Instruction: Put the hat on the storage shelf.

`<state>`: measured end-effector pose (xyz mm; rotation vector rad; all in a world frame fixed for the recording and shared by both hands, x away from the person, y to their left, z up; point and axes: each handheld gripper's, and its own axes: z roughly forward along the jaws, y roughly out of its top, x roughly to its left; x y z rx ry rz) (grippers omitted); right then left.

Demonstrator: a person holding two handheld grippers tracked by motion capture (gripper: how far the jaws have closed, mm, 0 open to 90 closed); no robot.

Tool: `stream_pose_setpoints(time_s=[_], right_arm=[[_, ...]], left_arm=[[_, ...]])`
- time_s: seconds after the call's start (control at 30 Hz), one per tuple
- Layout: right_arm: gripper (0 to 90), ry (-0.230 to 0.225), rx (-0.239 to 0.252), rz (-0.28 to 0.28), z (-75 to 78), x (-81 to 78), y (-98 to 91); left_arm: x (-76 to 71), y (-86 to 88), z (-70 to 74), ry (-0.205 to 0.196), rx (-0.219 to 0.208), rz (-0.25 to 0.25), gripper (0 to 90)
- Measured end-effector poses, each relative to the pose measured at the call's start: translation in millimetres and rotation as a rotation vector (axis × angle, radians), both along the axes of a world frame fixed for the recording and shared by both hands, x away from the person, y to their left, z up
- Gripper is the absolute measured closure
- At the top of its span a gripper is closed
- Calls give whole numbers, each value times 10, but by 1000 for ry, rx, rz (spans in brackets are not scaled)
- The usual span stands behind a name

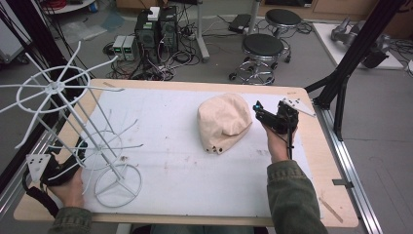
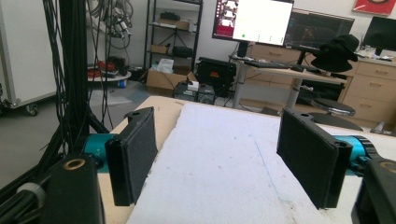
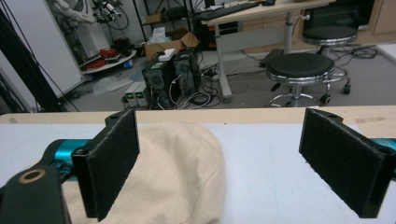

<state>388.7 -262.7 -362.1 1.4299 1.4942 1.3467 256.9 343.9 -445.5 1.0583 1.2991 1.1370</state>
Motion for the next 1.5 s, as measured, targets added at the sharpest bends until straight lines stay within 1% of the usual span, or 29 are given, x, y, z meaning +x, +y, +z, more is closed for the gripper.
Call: stream_pose_setpoints(time_s=[0.07, 0.1, 0.13, 0.23, 0.33, 0.4, 0.47, 0.5, 0.53, 0.6, 0.73, 0.8, 0.9, 0.97, 1.03, 1.07, 1.1, 1.2, 1.33, 1.4, 1.43, 1.47, 1.5], right_arm=[[114, 8, -5, -3, -6, 35, 1], [114, 28, -3, -5, -4, 56, 5], [114, 24, -6, -3, -10, 79, 6], [114, 48, -6, -6, -36, 145, 31], [114, 66, -11, 1, -71, 218, 60], [114, 92, -7, 0, -85, 276, 79], [114, 124, -18, -15, -98, 346, 101], [115, 133, -18, -13, -111, 374, 110], [114, 146, -29, -11, -124, 409, 116], [114, 160, -39, -10, -146, 466, 125], [115, 193, -33, -9, -167, 583, 143], [115, 201, -39, -22, -189, 602, 164], [115, 238, -30, -13, -250, 644, 170], [116, 236, -22, -14, -281, 674, 159], [123, 236, -26, -16, -326, 719, 137], [136, 241, -23, -16, -348, 737, 125], [136, 252, -10, -17, -388, 765, 111], [136, 266, -10, -8, -471, 824, 95], [134, 277, -9, 33, -539, 875, 103], [124, 325, -36, 31, -546, 927, 141], [124, 344, -47, 41, -536, 951, 172], [124, 350, -66, 55, -524, 978, 205], [129, 346, -70, 69, -516, 988, 245]], left_arm=[[1, -2, -1, 0, 1, -1, 285], [2, -2, -1, 2, 2, -1, 285], [6, -1, -2, 0, 0, -1, 285], [15, 12, -7, 1, -19, 1, 286], [6, 18, -4, -1, -12, 7, 286], [-2, 13, 3, -2, -11, 7, 286], [-9, 3, 9, -3, -8, 5, 286], [-11, -2, 11, -3, -7, 3, 286], [-11, -6, 11, -6, -5, 3, 286], [-8, -9, 11, -4, -3, 0, 286], [5, -10, 5, -2, -4, -3, 286], [13, 0, 0, -4, -8, -6, 285], [33, 7, -9, 1, -15, -5, 285], [35, 5, -8, 0, -13, -6, 285], [30, -3, -4, -3, -11, -8, 285], [29, -5, -2, -3, -8, -9, 285], [28, -7, 0, -2, -8, -8, 285], [29, -7, -3, -1, -7, -9, 285], [33, -7, -5, 0, -6, -9, 285], [36, -10, -9, 2, -10, -16, 285], [35, -9, -9, 2, -10, -15, 285], [35, -6, -9, -1, -11, -13, 285], [33, 0, -7, 0, -11, -12, 285]])
